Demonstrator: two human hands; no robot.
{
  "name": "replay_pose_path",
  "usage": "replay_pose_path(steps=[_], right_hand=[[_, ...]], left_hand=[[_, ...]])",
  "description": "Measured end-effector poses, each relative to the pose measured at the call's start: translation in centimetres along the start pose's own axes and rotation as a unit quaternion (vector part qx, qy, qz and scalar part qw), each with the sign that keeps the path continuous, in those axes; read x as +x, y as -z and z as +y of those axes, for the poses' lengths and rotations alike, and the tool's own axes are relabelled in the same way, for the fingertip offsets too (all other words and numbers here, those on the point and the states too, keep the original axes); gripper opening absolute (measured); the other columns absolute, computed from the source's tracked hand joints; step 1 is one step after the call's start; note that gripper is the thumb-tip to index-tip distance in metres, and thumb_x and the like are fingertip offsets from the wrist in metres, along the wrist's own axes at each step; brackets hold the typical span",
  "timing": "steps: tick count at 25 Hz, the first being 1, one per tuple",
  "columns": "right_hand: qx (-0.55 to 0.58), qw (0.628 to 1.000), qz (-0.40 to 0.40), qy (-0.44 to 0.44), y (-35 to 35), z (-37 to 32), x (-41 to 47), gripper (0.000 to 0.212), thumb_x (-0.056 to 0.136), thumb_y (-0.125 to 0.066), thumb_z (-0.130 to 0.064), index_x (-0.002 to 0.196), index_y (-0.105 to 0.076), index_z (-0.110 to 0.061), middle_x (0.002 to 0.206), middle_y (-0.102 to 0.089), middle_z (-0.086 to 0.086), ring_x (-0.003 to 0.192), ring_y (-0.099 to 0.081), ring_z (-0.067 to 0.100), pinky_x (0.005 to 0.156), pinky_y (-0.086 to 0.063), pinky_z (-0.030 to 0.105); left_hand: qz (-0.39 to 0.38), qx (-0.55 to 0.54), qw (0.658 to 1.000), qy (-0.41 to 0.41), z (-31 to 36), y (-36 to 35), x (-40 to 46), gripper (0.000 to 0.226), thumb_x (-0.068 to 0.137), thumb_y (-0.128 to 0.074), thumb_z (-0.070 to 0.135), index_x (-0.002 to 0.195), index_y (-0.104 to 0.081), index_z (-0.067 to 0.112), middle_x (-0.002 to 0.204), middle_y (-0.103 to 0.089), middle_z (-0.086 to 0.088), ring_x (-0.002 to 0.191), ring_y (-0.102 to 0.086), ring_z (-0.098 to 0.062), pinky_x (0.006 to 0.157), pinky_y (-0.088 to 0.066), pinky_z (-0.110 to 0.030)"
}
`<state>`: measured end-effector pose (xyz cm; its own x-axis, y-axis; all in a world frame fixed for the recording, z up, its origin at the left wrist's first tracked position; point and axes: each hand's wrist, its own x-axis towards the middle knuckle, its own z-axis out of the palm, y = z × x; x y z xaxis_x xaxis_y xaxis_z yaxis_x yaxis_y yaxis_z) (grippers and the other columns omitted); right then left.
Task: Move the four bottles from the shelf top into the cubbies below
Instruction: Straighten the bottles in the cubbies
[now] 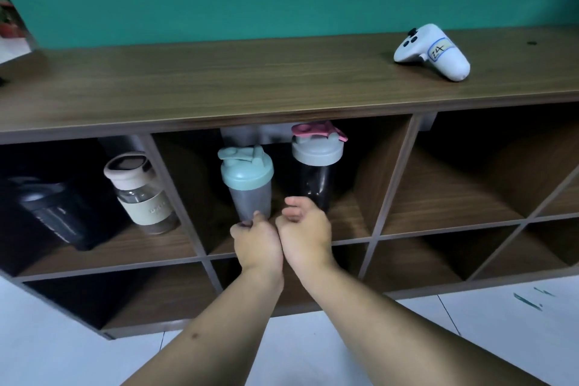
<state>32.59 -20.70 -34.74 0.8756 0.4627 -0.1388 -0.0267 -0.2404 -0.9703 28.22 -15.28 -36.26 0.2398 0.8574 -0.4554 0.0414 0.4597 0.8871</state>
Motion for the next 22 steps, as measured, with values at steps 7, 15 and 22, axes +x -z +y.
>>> replay_pose_path(steps=[7,15,22], right_hand=[[0.078,0.99,-0.105,-0.045,-3.6,-0.8,0.7,0.086,0.085,-0.067,-0.008,0.158,-0.03,-0.035,0.14,-0.049,-0.014,0.122,-0.049,0.003,0.103,-0.042,0.029],[0.114,0.986,-0.119,-0.011,-4.7,0.0,1.3,0.085,0.07,-0.068,-0.017,0.149,-0.047,-0.04,0.114,-0.069,-0.027,0.114,-0.066,0.001,0.107,-0.048,0.033],[0.011,0.999,0.001,-0.044,-5.9,1.2,-2.2,0.016,0.084,-0.065,-0.011,0.091,-0.074,-0.022,0.088,-0.078,-0.002,0.087,-0.074,0.02,0.09,-0.059,0.048]], left_hand=[[-0.105,-0.097,0.99,-0.007,2.2,1.7,1.5,0.062,0.107,-0.047,0.029,0.165,-0.027,0.029,0.156,-0.055,-0.005,0.13,-0.061,-0.024,0.115,-0.045,-0.045],[-0.13,-0.133,0.982,-0.016,2.5,1.9,1.3,0.046,0.111,-0.038,0.026,0.155,-0.049,0.022,0.135,-0.069,-0.002,0.11,-0.067,-0.009,0.095,-0.05,-0.028],[-0.014,0.071,0.997,-0.035,2.4,5.4,-0.1,0.039,0.107,-0.043,0.037,0.109,-0.07,0.009,0.108,-0.075,-0.014,0.106,-0.069,-0.034,0.091,-0.051,-0.041]])
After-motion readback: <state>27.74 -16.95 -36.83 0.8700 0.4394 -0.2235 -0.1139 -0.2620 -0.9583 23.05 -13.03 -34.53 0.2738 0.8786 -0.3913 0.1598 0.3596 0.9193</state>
